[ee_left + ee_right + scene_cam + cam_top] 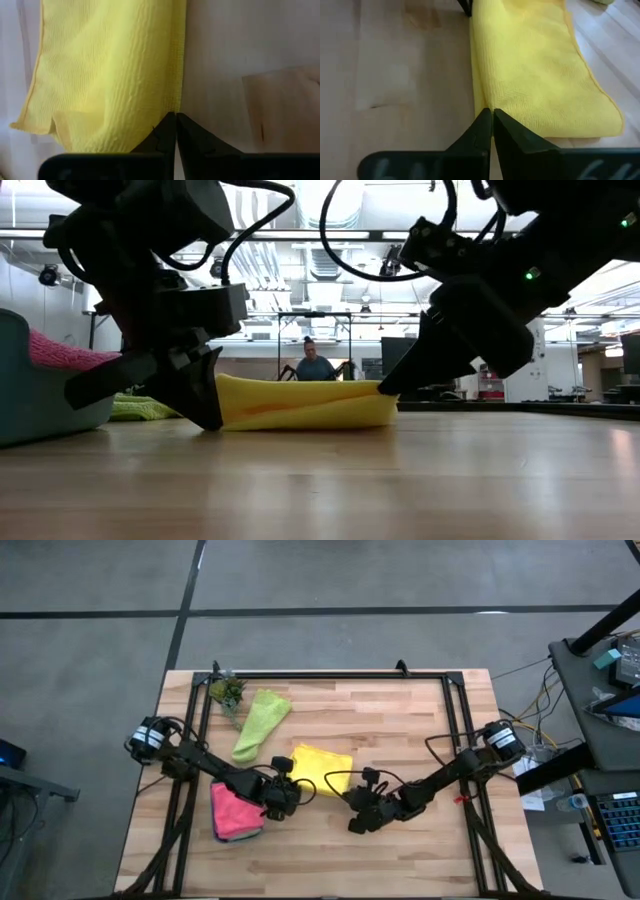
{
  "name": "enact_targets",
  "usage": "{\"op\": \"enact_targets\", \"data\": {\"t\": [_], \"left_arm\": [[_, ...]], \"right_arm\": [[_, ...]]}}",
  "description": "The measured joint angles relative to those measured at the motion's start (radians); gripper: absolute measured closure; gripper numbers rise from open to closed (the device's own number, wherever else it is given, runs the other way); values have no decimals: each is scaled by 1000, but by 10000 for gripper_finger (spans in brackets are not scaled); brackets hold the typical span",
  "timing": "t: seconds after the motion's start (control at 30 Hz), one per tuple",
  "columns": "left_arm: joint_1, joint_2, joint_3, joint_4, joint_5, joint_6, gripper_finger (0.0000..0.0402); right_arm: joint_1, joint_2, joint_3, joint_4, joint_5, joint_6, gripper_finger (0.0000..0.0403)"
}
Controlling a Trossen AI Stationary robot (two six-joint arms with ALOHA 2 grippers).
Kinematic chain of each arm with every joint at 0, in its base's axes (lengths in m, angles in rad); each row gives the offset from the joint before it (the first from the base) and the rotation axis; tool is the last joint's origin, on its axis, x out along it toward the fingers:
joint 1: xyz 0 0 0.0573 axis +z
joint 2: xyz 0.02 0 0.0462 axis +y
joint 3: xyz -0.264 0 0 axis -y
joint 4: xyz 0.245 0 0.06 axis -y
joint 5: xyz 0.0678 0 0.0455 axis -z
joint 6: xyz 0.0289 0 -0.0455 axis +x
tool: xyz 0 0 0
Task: Fold microfiber towels
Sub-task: Fold the yellow microfiber cloth
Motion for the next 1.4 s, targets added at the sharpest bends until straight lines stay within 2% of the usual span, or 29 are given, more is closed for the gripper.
{"op": "enact_targets", "data": {"t": [0.43, 0.73, 0.97, 1.1, 1.4], "left_arm": [[0, -28, 3, -8, 19, 0, 401], [0, -138, 8, -102, 151, 26, 401], [6, -248, 8, -60, 143, 55, 401], [17, -259, -1, 17, 97, 90, 401], [48, -187, -4, 38, 93, 105, 401]], "right_arm": [[2, 20, 0, -3, -38, 91, 388], [2, 0, 0, -16, -38, 107, 325], [2, -50, 0, -25, -48, 106, 295], [-14, -60, 0, -22, -8, 106, 310], [-149, -47, -1, -27, 23, 65, 390]]}}
